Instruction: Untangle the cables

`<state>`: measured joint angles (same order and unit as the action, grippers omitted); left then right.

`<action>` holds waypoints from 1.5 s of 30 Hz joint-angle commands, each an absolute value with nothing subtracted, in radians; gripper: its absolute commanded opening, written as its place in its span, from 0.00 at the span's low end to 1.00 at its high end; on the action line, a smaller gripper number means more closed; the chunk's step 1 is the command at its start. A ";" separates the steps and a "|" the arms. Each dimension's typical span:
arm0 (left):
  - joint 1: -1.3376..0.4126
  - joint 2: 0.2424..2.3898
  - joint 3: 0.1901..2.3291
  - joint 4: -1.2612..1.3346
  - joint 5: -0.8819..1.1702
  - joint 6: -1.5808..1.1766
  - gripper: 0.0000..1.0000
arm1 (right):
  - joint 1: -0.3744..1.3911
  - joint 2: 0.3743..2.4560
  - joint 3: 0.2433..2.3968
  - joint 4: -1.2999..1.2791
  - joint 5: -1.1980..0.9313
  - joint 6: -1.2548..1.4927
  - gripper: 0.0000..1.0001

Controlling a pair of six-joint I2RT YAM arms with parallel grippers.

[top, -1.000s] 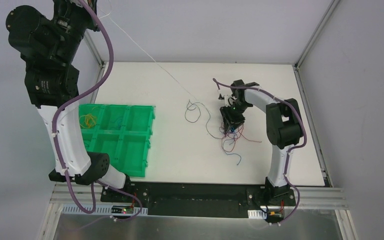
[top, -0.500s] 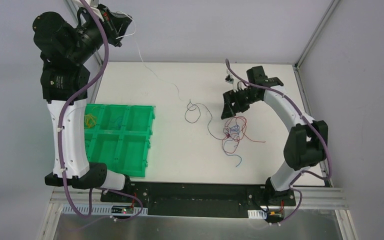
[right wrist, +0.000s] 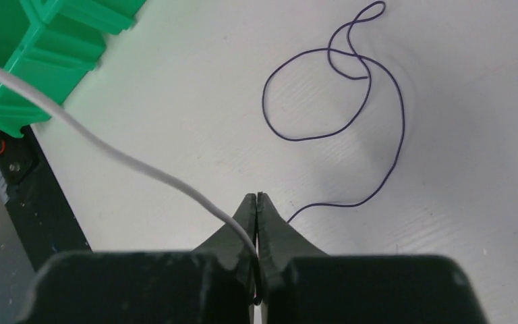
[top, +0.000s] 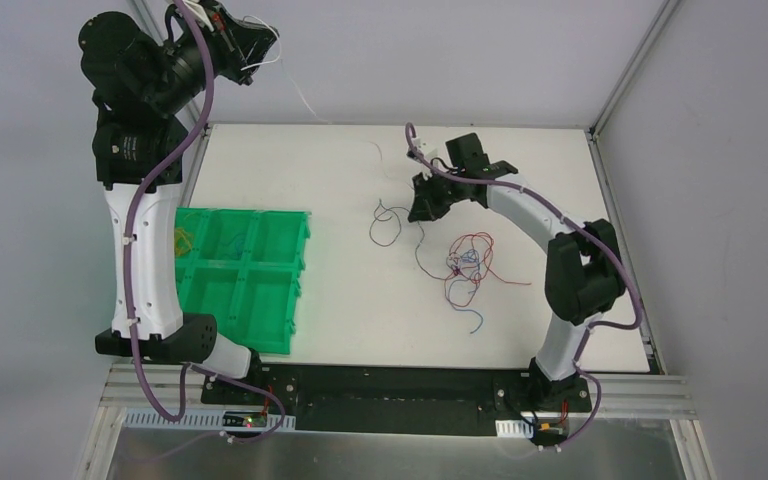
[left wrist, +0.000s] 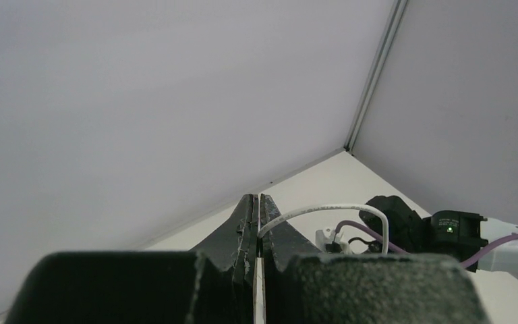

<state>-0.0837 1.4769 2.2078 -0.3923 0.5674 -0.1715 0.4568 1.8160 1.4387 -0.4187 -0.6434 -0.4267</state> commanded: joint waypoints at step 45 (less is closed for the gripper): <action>-0.610 1.465 1.491 0.153 0.826 -0.149 0.45 | 0.470 1.467 1.711 -0.087 -0.764 0.377 0.00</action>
<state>-0.5709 1.4559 1.4822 0.0509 0.8154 -0.1913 0.4637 1.4784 1.7176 -0.1776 -0.7731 0.2947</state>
